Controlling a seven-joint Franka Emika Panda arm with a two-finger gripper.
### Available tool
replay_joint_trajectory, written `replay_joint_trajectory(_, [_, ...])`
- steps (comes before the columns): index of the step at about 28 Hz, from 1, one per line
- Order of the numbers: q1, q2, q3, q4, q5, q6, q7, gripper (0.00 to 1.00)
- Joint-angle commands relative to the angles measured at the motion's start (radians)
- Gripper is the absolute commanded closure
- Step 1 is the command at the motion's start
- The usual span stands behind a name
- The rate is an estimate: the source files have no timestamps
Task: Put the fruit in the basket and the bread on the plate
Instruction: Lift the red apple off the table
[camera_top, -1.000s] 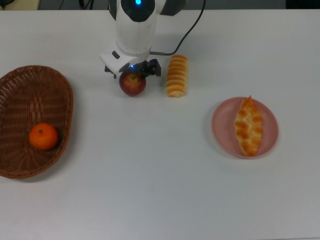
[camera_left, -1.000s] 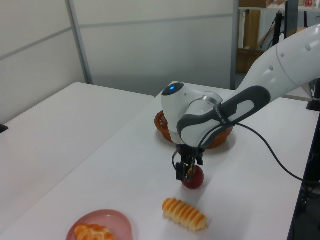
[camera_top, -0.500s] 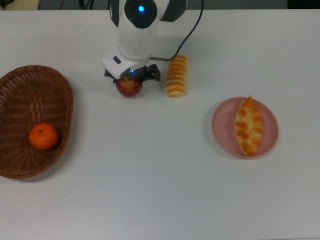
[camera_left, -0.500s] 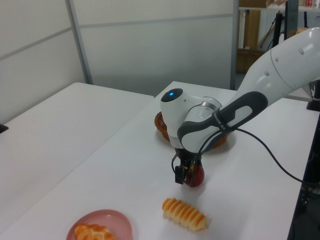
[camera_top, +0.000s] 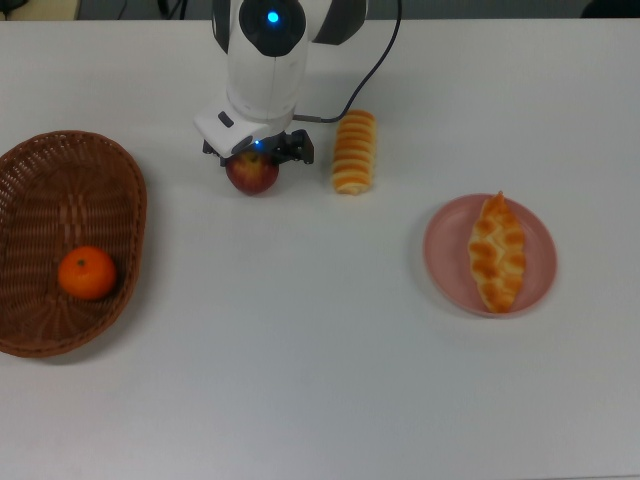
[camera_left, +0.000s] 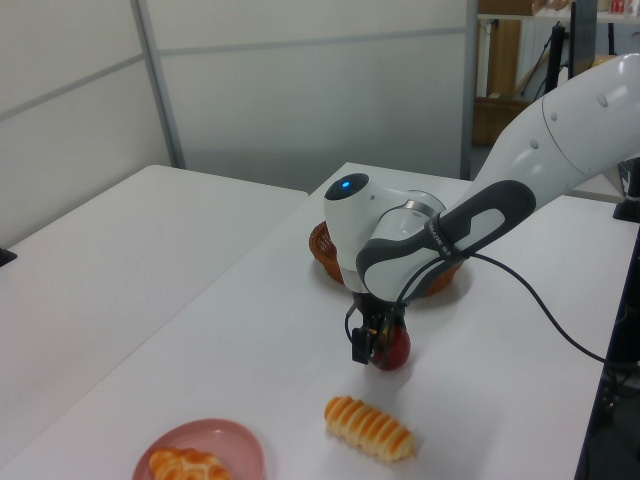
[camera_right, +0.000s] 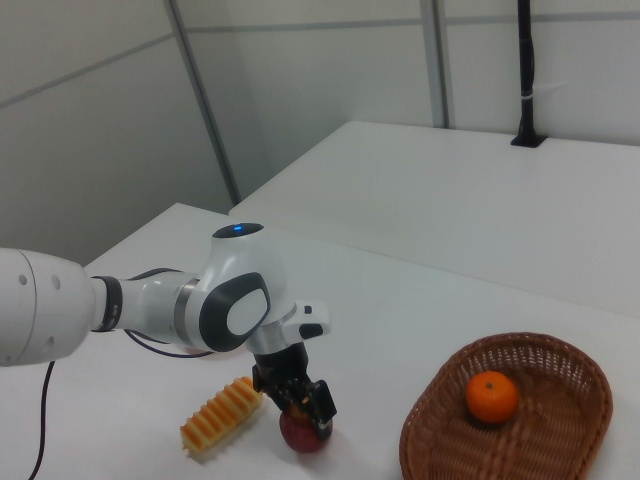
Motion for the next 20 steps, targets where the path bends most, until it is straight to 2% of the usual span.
replay_joint_trajectory(1, [-0.018,-0.002,-0.006,0.002,-0.012,0.028,-0.003,0.84])
replay_joint_trajectory(6, [-0.049,-0.035,-0.005,0.034,0.003,-0.028,-0.044,0.84])
replay_joint_trajectory(11, [-0.069,-0.039,-0.008,0.096,0.072,-0.071,-0.08,0.84])
replay_joint_trajectory(20, [-0.078,0.006,-0.006,0.106,0.061,-0.071,-0.089,0.82])
